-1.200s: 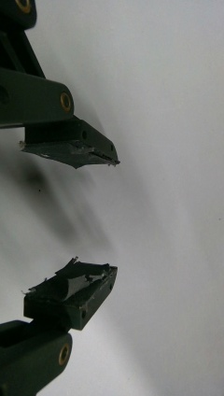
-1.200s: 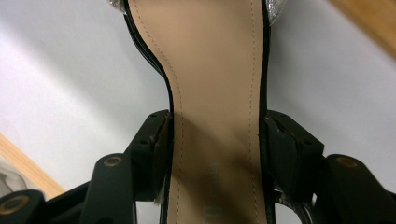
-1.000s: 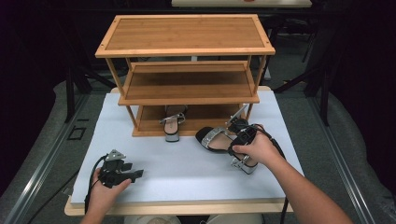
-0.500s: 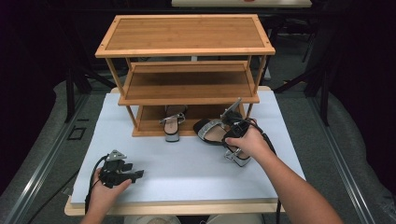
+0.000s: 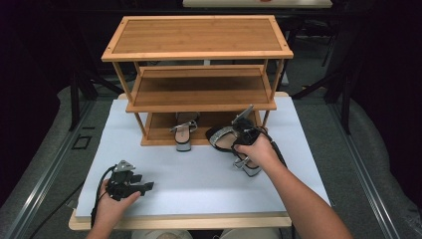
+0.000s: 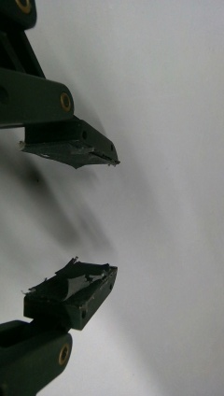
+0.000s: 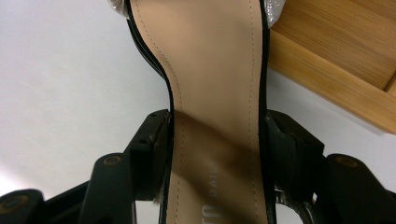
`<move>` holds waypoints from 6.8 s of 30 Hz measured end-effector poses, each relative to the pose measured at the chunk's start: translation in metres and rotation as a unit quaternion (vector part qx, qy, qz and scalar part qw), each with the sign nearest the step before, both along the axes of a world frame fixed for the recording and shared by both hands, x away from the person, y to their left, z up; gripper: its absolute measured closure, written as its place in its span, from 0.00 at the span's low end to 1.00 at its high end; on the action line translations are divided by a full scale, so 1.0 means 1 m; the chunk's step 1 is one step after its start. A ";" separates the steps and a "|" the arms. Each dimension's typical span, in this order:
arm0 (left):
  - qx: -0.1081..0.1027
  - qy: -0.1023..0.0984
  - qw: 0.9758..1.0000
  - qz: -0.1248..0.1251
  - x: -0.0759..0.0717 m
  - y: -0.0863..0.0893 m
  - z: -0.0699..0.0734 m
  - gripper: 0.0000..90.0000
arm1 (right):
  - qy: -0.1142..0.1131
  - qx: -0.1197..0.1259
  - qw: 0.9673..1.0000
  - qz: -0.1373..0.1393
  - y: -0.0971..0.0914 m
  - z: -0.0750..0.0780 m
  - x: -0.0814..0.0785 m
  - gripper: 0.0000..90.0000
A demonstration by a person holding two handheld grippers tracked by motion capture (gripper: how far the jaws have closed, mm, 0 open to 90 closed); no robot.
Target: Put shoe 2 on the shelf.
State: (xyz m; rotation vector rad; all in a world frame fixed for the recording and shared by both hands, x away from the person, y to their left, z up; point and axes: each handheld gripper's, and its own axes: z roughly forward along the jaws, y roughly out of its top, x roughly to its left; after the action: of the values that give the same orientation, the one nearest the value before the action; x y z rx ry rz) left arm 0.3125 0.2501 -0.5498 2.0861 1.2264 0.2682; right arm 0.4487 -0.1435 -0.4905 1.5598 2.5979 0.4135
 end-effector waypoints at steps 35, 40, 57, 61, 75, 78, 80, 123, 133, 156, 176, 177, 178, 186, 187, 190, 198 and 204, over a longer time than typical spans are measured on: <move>-0.002 0.007 1.000 0.002 0.002 0.000 -0.002 0.44 | -0.060 0.040 0.991 0.116 -0.074 0.016 -0.083 0.42; -0.002 0.005 1.000 0.004 0.001 -0.001 -0.003 0.44 | -0.055 0.012 0.988 0.144 -0.066 -0.014 -0.087 0.44; -0.004 -0.007 1.000 -0.016 0.000 -0.007 -0.001 0.44 | -0.105 0.094 0.980 0.139 -0.037 -0.042 -0.095 0.36; -0.003 -0.004 1.000 -0.016 0.000 -0.007 -0.002 0.44 | -0.106 0.105 0.978 0.145 -0.034 -0.045 -0.094 0.33; -0.005 -0.006 1.000 -0.015 0.000 -0.006 -0.001 0.44 | -0.130 0.094 0.968 0.192 -0.022 -0.043 -0.087 0.31; -0.006 -0.006 1.000 -0.015 0.000 -0.006 -0.001 0.44 | -0.121 0.102 0.968 0.197 -0.025 -0.039 -0.083 0.31; -0.003 -0.004 1.000 -0.018 0.000 -0.006 -0.001 0.44 | -0.117 0.105 0.968 0.199 -0.027 -0.034 -0.080 0.32; -0.008 0.001 1.000 -0.025 0.004 -0.008 -0.003 0.44 | -0.143 0.120 0.971 0.150 0.021 -0.030 0.020 0.33; -0.011 0.001 1.000 -0.027 0.009 -0.012 -0.003 0.44 | -0.141 0.122 0.974 0.127 0.019 -0.036 0.021 0.32; 0.008 -0.042 0.998 -0.048 0.109 -0.089 0.023 0.48 | -0.170 0.103 0.973 0.118 0.013 -0.032 -0.003 0.56; -0.026 -0.047 0.998 -0.042 0.122 -0.107 0.016 0.52 | -0.172 0.111 0.974 0.099 0.017 -0.033 -0.001 0.53; -0.023 -0.045 0.998 -0.043 0.122 -0.108 0.017 0.52 | -0.175 0.109 0.973 0.099 0.018 -0.033 -0.001 0.53; -0.023 -0.043 0.998 -0.045 0.123 -0.109 0.017 0.52 | -0.175 0.110 0.973 0.101 0.018 -0.033 -0.001 0.53; -0.024 -0.041 0.998 -0.049 0.123 -0.118 0.017 0.52 | -0.175 0.123 0.972 0.099 0.021 -0.034 -0.001 0.53; -0.028 -0.041 0.998 -0.048 0.124 -0.120 0.017 0.52 | -0.172 0.133 0.971 0.102 0.021 -0.034 -0.001 0.53; -0.021 -0.039 0.998 -0.053 0.124 -0.124 0.018 0.54 | -0.162 0.151 0.970 0.097 0.025 -0.034 -0.002 0.55; -0.023 -0.040 0.998 -0.051 0.124 -0.127 0.018 0.53 | -0.169 0.146 0.970 0.098 0.032 -0.034 -0.002 0.54; -0.025 -0.039 0.998 -0.049 0.124 -0.128 0.018 0.53 | -0.168 0.148 0.970 0.094 0.036 -0.035 -0.002 0.54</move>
State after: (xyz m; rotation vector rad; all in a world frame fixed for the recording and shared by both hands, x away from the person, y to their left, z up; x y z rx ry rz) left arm 0.4364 0.1222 -0.5321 2.0667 1.0725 0.2690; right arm 0.4471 -0.1078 -0.5250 1.1796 2.5041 1.0250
